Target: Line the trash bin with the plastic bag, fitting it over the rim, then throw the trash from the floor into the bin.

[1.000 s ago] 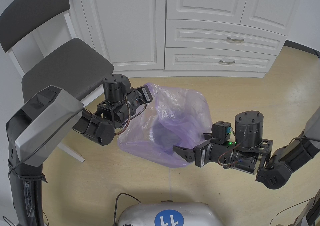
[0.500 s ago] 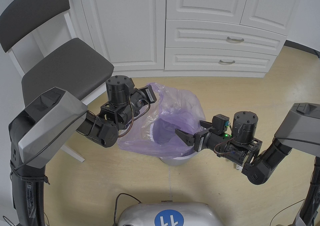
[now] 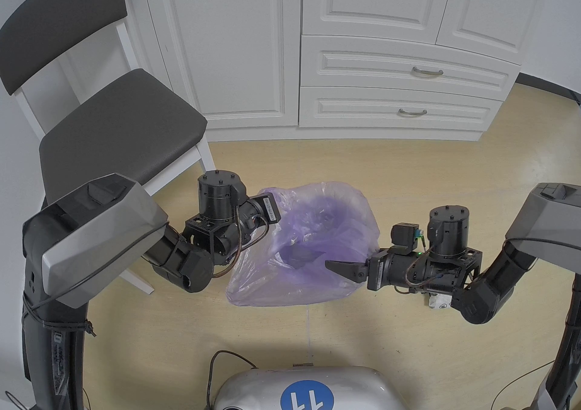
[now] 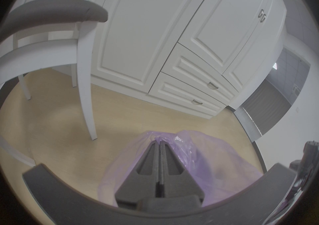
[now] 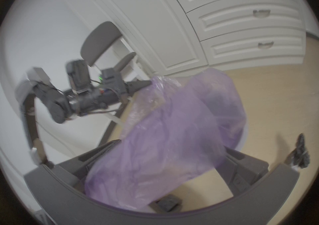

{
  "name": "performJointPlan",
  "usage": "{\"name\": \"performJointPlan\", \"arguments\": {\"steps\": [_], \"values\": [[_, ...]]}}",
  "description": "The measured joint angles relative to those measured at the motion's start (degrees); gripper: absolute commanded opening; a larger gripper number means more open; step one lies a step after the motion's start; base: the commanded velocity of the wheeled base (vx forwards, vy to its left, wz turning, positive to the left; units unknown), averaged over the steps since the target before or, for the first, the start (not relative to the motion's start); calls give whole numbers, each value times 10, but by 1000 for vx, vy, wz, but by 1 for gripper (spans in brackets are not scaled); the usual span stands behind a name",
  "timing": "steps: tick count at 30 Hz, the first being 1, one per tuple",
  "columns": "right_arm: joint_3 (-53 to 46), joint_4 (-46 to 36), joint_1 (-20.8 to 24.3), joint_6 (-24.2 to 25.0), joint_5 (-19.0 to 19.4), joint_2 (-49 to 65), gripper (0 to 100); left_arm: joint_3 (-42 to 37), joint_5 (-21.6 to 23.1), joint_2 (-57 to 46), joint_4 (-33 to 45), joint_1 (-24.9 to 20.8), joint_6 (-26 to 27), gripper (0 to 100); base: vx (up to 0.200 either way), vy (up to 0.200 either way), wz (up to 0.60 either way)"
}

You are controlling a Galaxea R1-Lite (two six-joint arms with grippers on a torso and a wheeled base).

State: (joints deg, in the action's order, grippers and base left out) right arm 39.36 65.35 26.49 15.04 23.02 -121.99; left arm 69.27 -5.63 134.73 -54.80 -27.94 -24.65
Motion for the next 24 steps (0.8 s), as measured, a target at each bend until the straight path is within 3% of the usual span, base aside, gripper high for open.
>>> {"name": "performJointPlan", "arguments": {"steps": [5,8,10,14,24], "values": [[-15,-1,-68,30,142,10,100,-1,-7,21,-26,13,1,0,0,0,0],[-24,0,-115,40,212,11,100,0,-14,41,-45,23,2,0,0,0,0],[-27,0,-136,44,237,10,100,2,-20,50,-51,29,2,0,0,0,0],[-31,8,-164,46,257,3,100,5,-26,66,-63,54,0,0,0,0,0],[-34,32,-184,49,252,-1,100,5,-27,75,-77,78,-1,0,0,0,0]]}}
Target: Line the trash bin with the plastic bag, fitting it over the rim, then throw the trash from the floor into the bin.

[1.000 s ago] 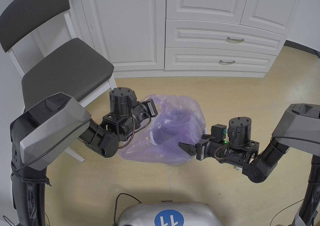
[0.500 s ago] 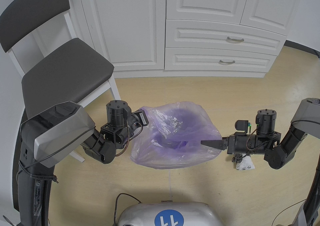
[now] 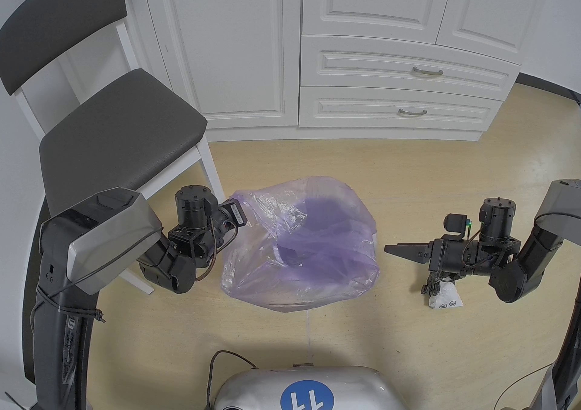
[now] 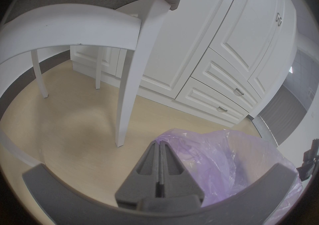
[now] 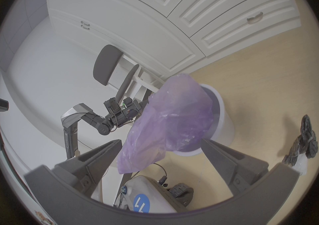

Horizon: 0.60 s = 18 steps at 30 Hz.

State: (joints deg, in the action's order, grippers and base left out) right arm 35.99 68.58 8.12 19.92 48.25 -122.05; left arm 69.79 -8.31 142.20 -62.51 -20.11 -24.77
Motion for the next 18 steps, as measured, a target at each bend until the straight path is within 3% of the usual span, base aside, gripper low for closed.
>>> {"name": "performJointPlan", "arguments": {"steps": [5,12,13,18], "values": [[5,29,1,10,-39,0,100,-5,0,-3,-5,-1,0,0,0,0,0],[46,44,27,53,-197,-5,100,-27,2,-22,-15,-11,-2,0,0,0,0],[58,42,33,61,-218,-8,0,-32,2,-25,-20,-14,-1,0,0,0,0],[131,10,63,96,-294,-31,0,-60,5,-39,-43,-30,0,0,0,0,0]]}}
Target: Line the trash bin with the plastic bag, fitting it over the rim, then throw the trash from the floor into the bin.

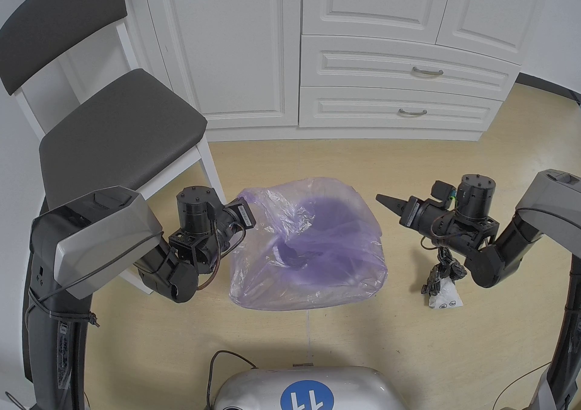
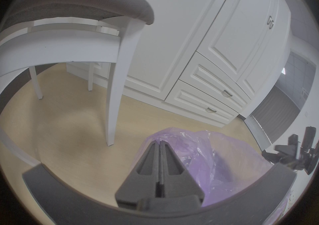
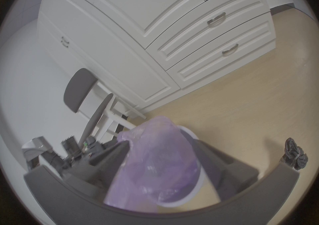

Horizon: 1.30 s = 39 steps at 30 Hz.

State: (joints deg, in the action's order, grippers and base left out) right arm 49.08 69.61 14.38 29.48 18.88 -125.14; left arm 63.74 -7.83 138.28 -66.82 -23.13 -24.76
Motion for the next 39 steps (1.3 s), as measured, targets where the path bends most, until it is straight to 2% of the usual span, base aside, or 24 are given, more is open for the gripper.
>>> {"name": "performJointPlan", "arguments": {"steps": [7,13,22,30,39], "values": [[145,-74,32,81,-79,-53,0,-24,1,-14,-10,-16,2,0,0,0,0],[259,-158,62,143,-125,-121,0,-35,3,-22,-23,-21,4,0,0,0,0],[281,-206,101,151,-130,-167,0,-42,4,-32,-29,-19,5,0,0,0,0],[254,-218,113,135,-105,-166,0,-41,5,-37,-29,-12,5,0,0,0,0],[307,-348,108,119,-112,-179,0,-35,5,-28,-29,-13,5,0,0,0,0]]}}
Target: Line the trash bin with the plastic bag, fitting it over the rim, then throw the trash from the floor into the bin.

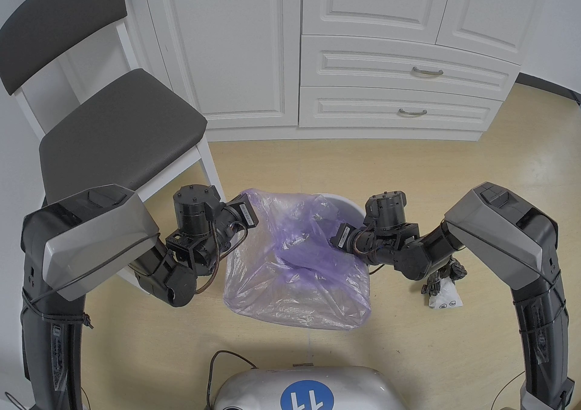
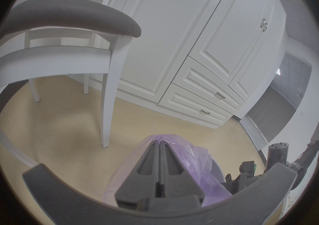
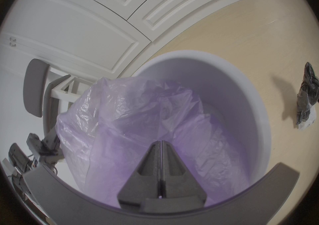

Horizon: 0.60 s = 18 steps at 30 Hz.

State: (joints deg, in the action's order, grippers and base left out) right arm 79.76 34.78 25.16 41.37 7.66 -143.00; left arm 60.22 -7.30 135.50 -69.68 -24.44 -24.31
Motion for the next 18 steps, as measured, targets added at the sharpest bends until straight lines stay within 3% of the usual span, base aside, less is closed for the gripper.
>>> {"name": "performJointPlan", "arguments": {"steps": [9,18], "values": [[71,-18,3,1,-42,-43,0,35,-1,35,1,-10,-6,0,0,0,0],[45,-22,2,-13,-45,-20,0,63,-4,57,14,-17,-23,0,0,0,0]]}}
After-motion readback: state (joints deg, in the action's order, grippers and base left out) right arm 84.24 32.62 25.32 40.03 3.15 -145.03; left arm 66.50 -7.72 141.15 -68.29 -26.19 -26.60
